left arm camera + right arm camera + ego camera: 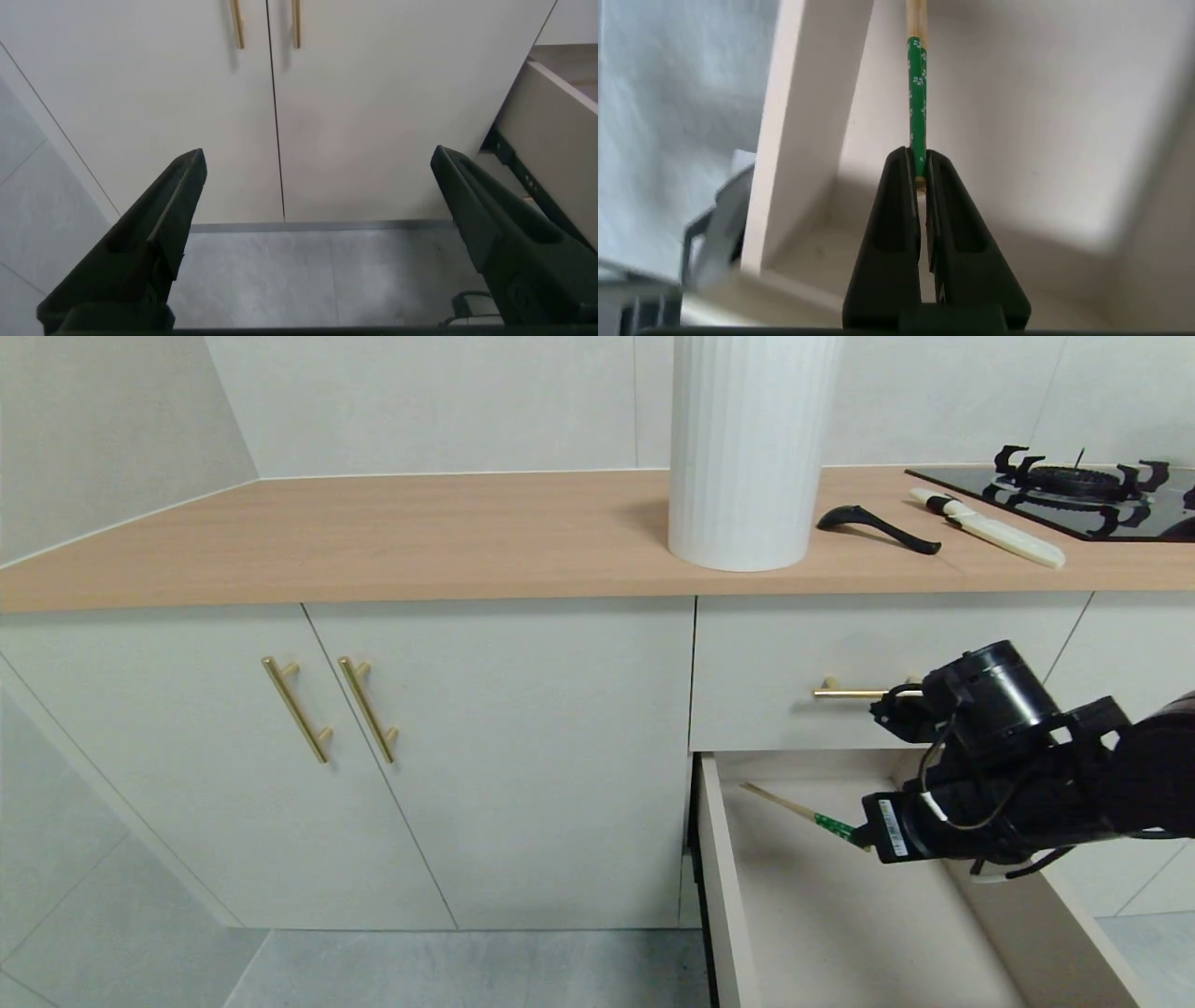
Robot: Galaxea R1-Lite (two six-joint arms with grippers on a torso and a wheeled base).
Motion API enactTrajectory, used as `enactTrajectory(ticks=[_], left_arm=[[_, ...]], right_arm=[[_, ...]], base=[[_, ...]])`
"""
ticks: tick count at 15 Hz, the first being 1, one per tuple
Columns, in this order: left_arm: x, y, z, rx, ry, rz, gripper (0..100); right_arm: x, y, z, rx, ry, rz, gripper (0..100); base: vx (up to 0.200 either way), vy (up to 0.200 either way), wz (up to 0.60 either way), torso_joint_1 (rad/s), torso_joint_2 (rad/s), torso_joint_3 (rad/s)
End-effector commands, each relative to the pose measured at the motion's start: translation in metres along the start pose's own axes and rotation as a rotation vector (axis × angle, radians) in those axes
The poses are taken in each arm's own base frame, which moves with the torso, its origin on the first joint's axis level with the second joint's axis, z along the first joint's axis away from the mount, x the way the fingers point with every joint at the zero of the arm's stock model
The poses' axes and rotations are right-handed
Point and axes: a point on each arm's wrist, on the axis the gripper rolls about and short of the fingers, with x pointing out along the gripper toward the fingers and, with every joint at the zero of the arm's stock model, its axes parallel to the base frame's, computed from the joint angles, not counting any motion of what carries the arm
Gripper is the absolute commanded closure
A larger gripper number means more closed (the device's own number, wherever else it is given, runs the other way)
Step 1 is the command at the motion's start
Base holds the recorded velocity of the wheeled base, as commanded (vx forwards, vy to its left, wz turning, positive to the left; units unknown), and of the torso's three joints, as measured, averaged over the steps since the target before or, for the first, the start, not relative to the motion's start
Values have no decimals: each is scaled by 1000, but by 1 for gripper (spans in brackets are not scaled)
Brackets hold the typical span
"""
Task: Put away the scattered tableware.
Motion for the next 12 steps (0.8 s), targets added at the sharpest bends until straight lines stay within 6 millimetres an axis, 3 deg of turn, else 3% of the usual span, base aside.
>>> enactTrajectory(ticks=[1, 5, 12], left_arm=[[0, 0, 0, 0, 0, -1, 0], [0, 0, 0, 0, 0, -1, 0], [0, 0, 0, 0, 0, -1, 0]], right_arm=[[47, 0, -7, 49, 29, -62, 100], [85, 4, -17, 51, 17, -118, 100], [119, 2, -26, 72, 37, -146, 100]], base=[[0, 0, 0, 0, 0, 0], [0, 0, 0, 0, 0, 0], [0, 0, 0, 0, 0, 0]])
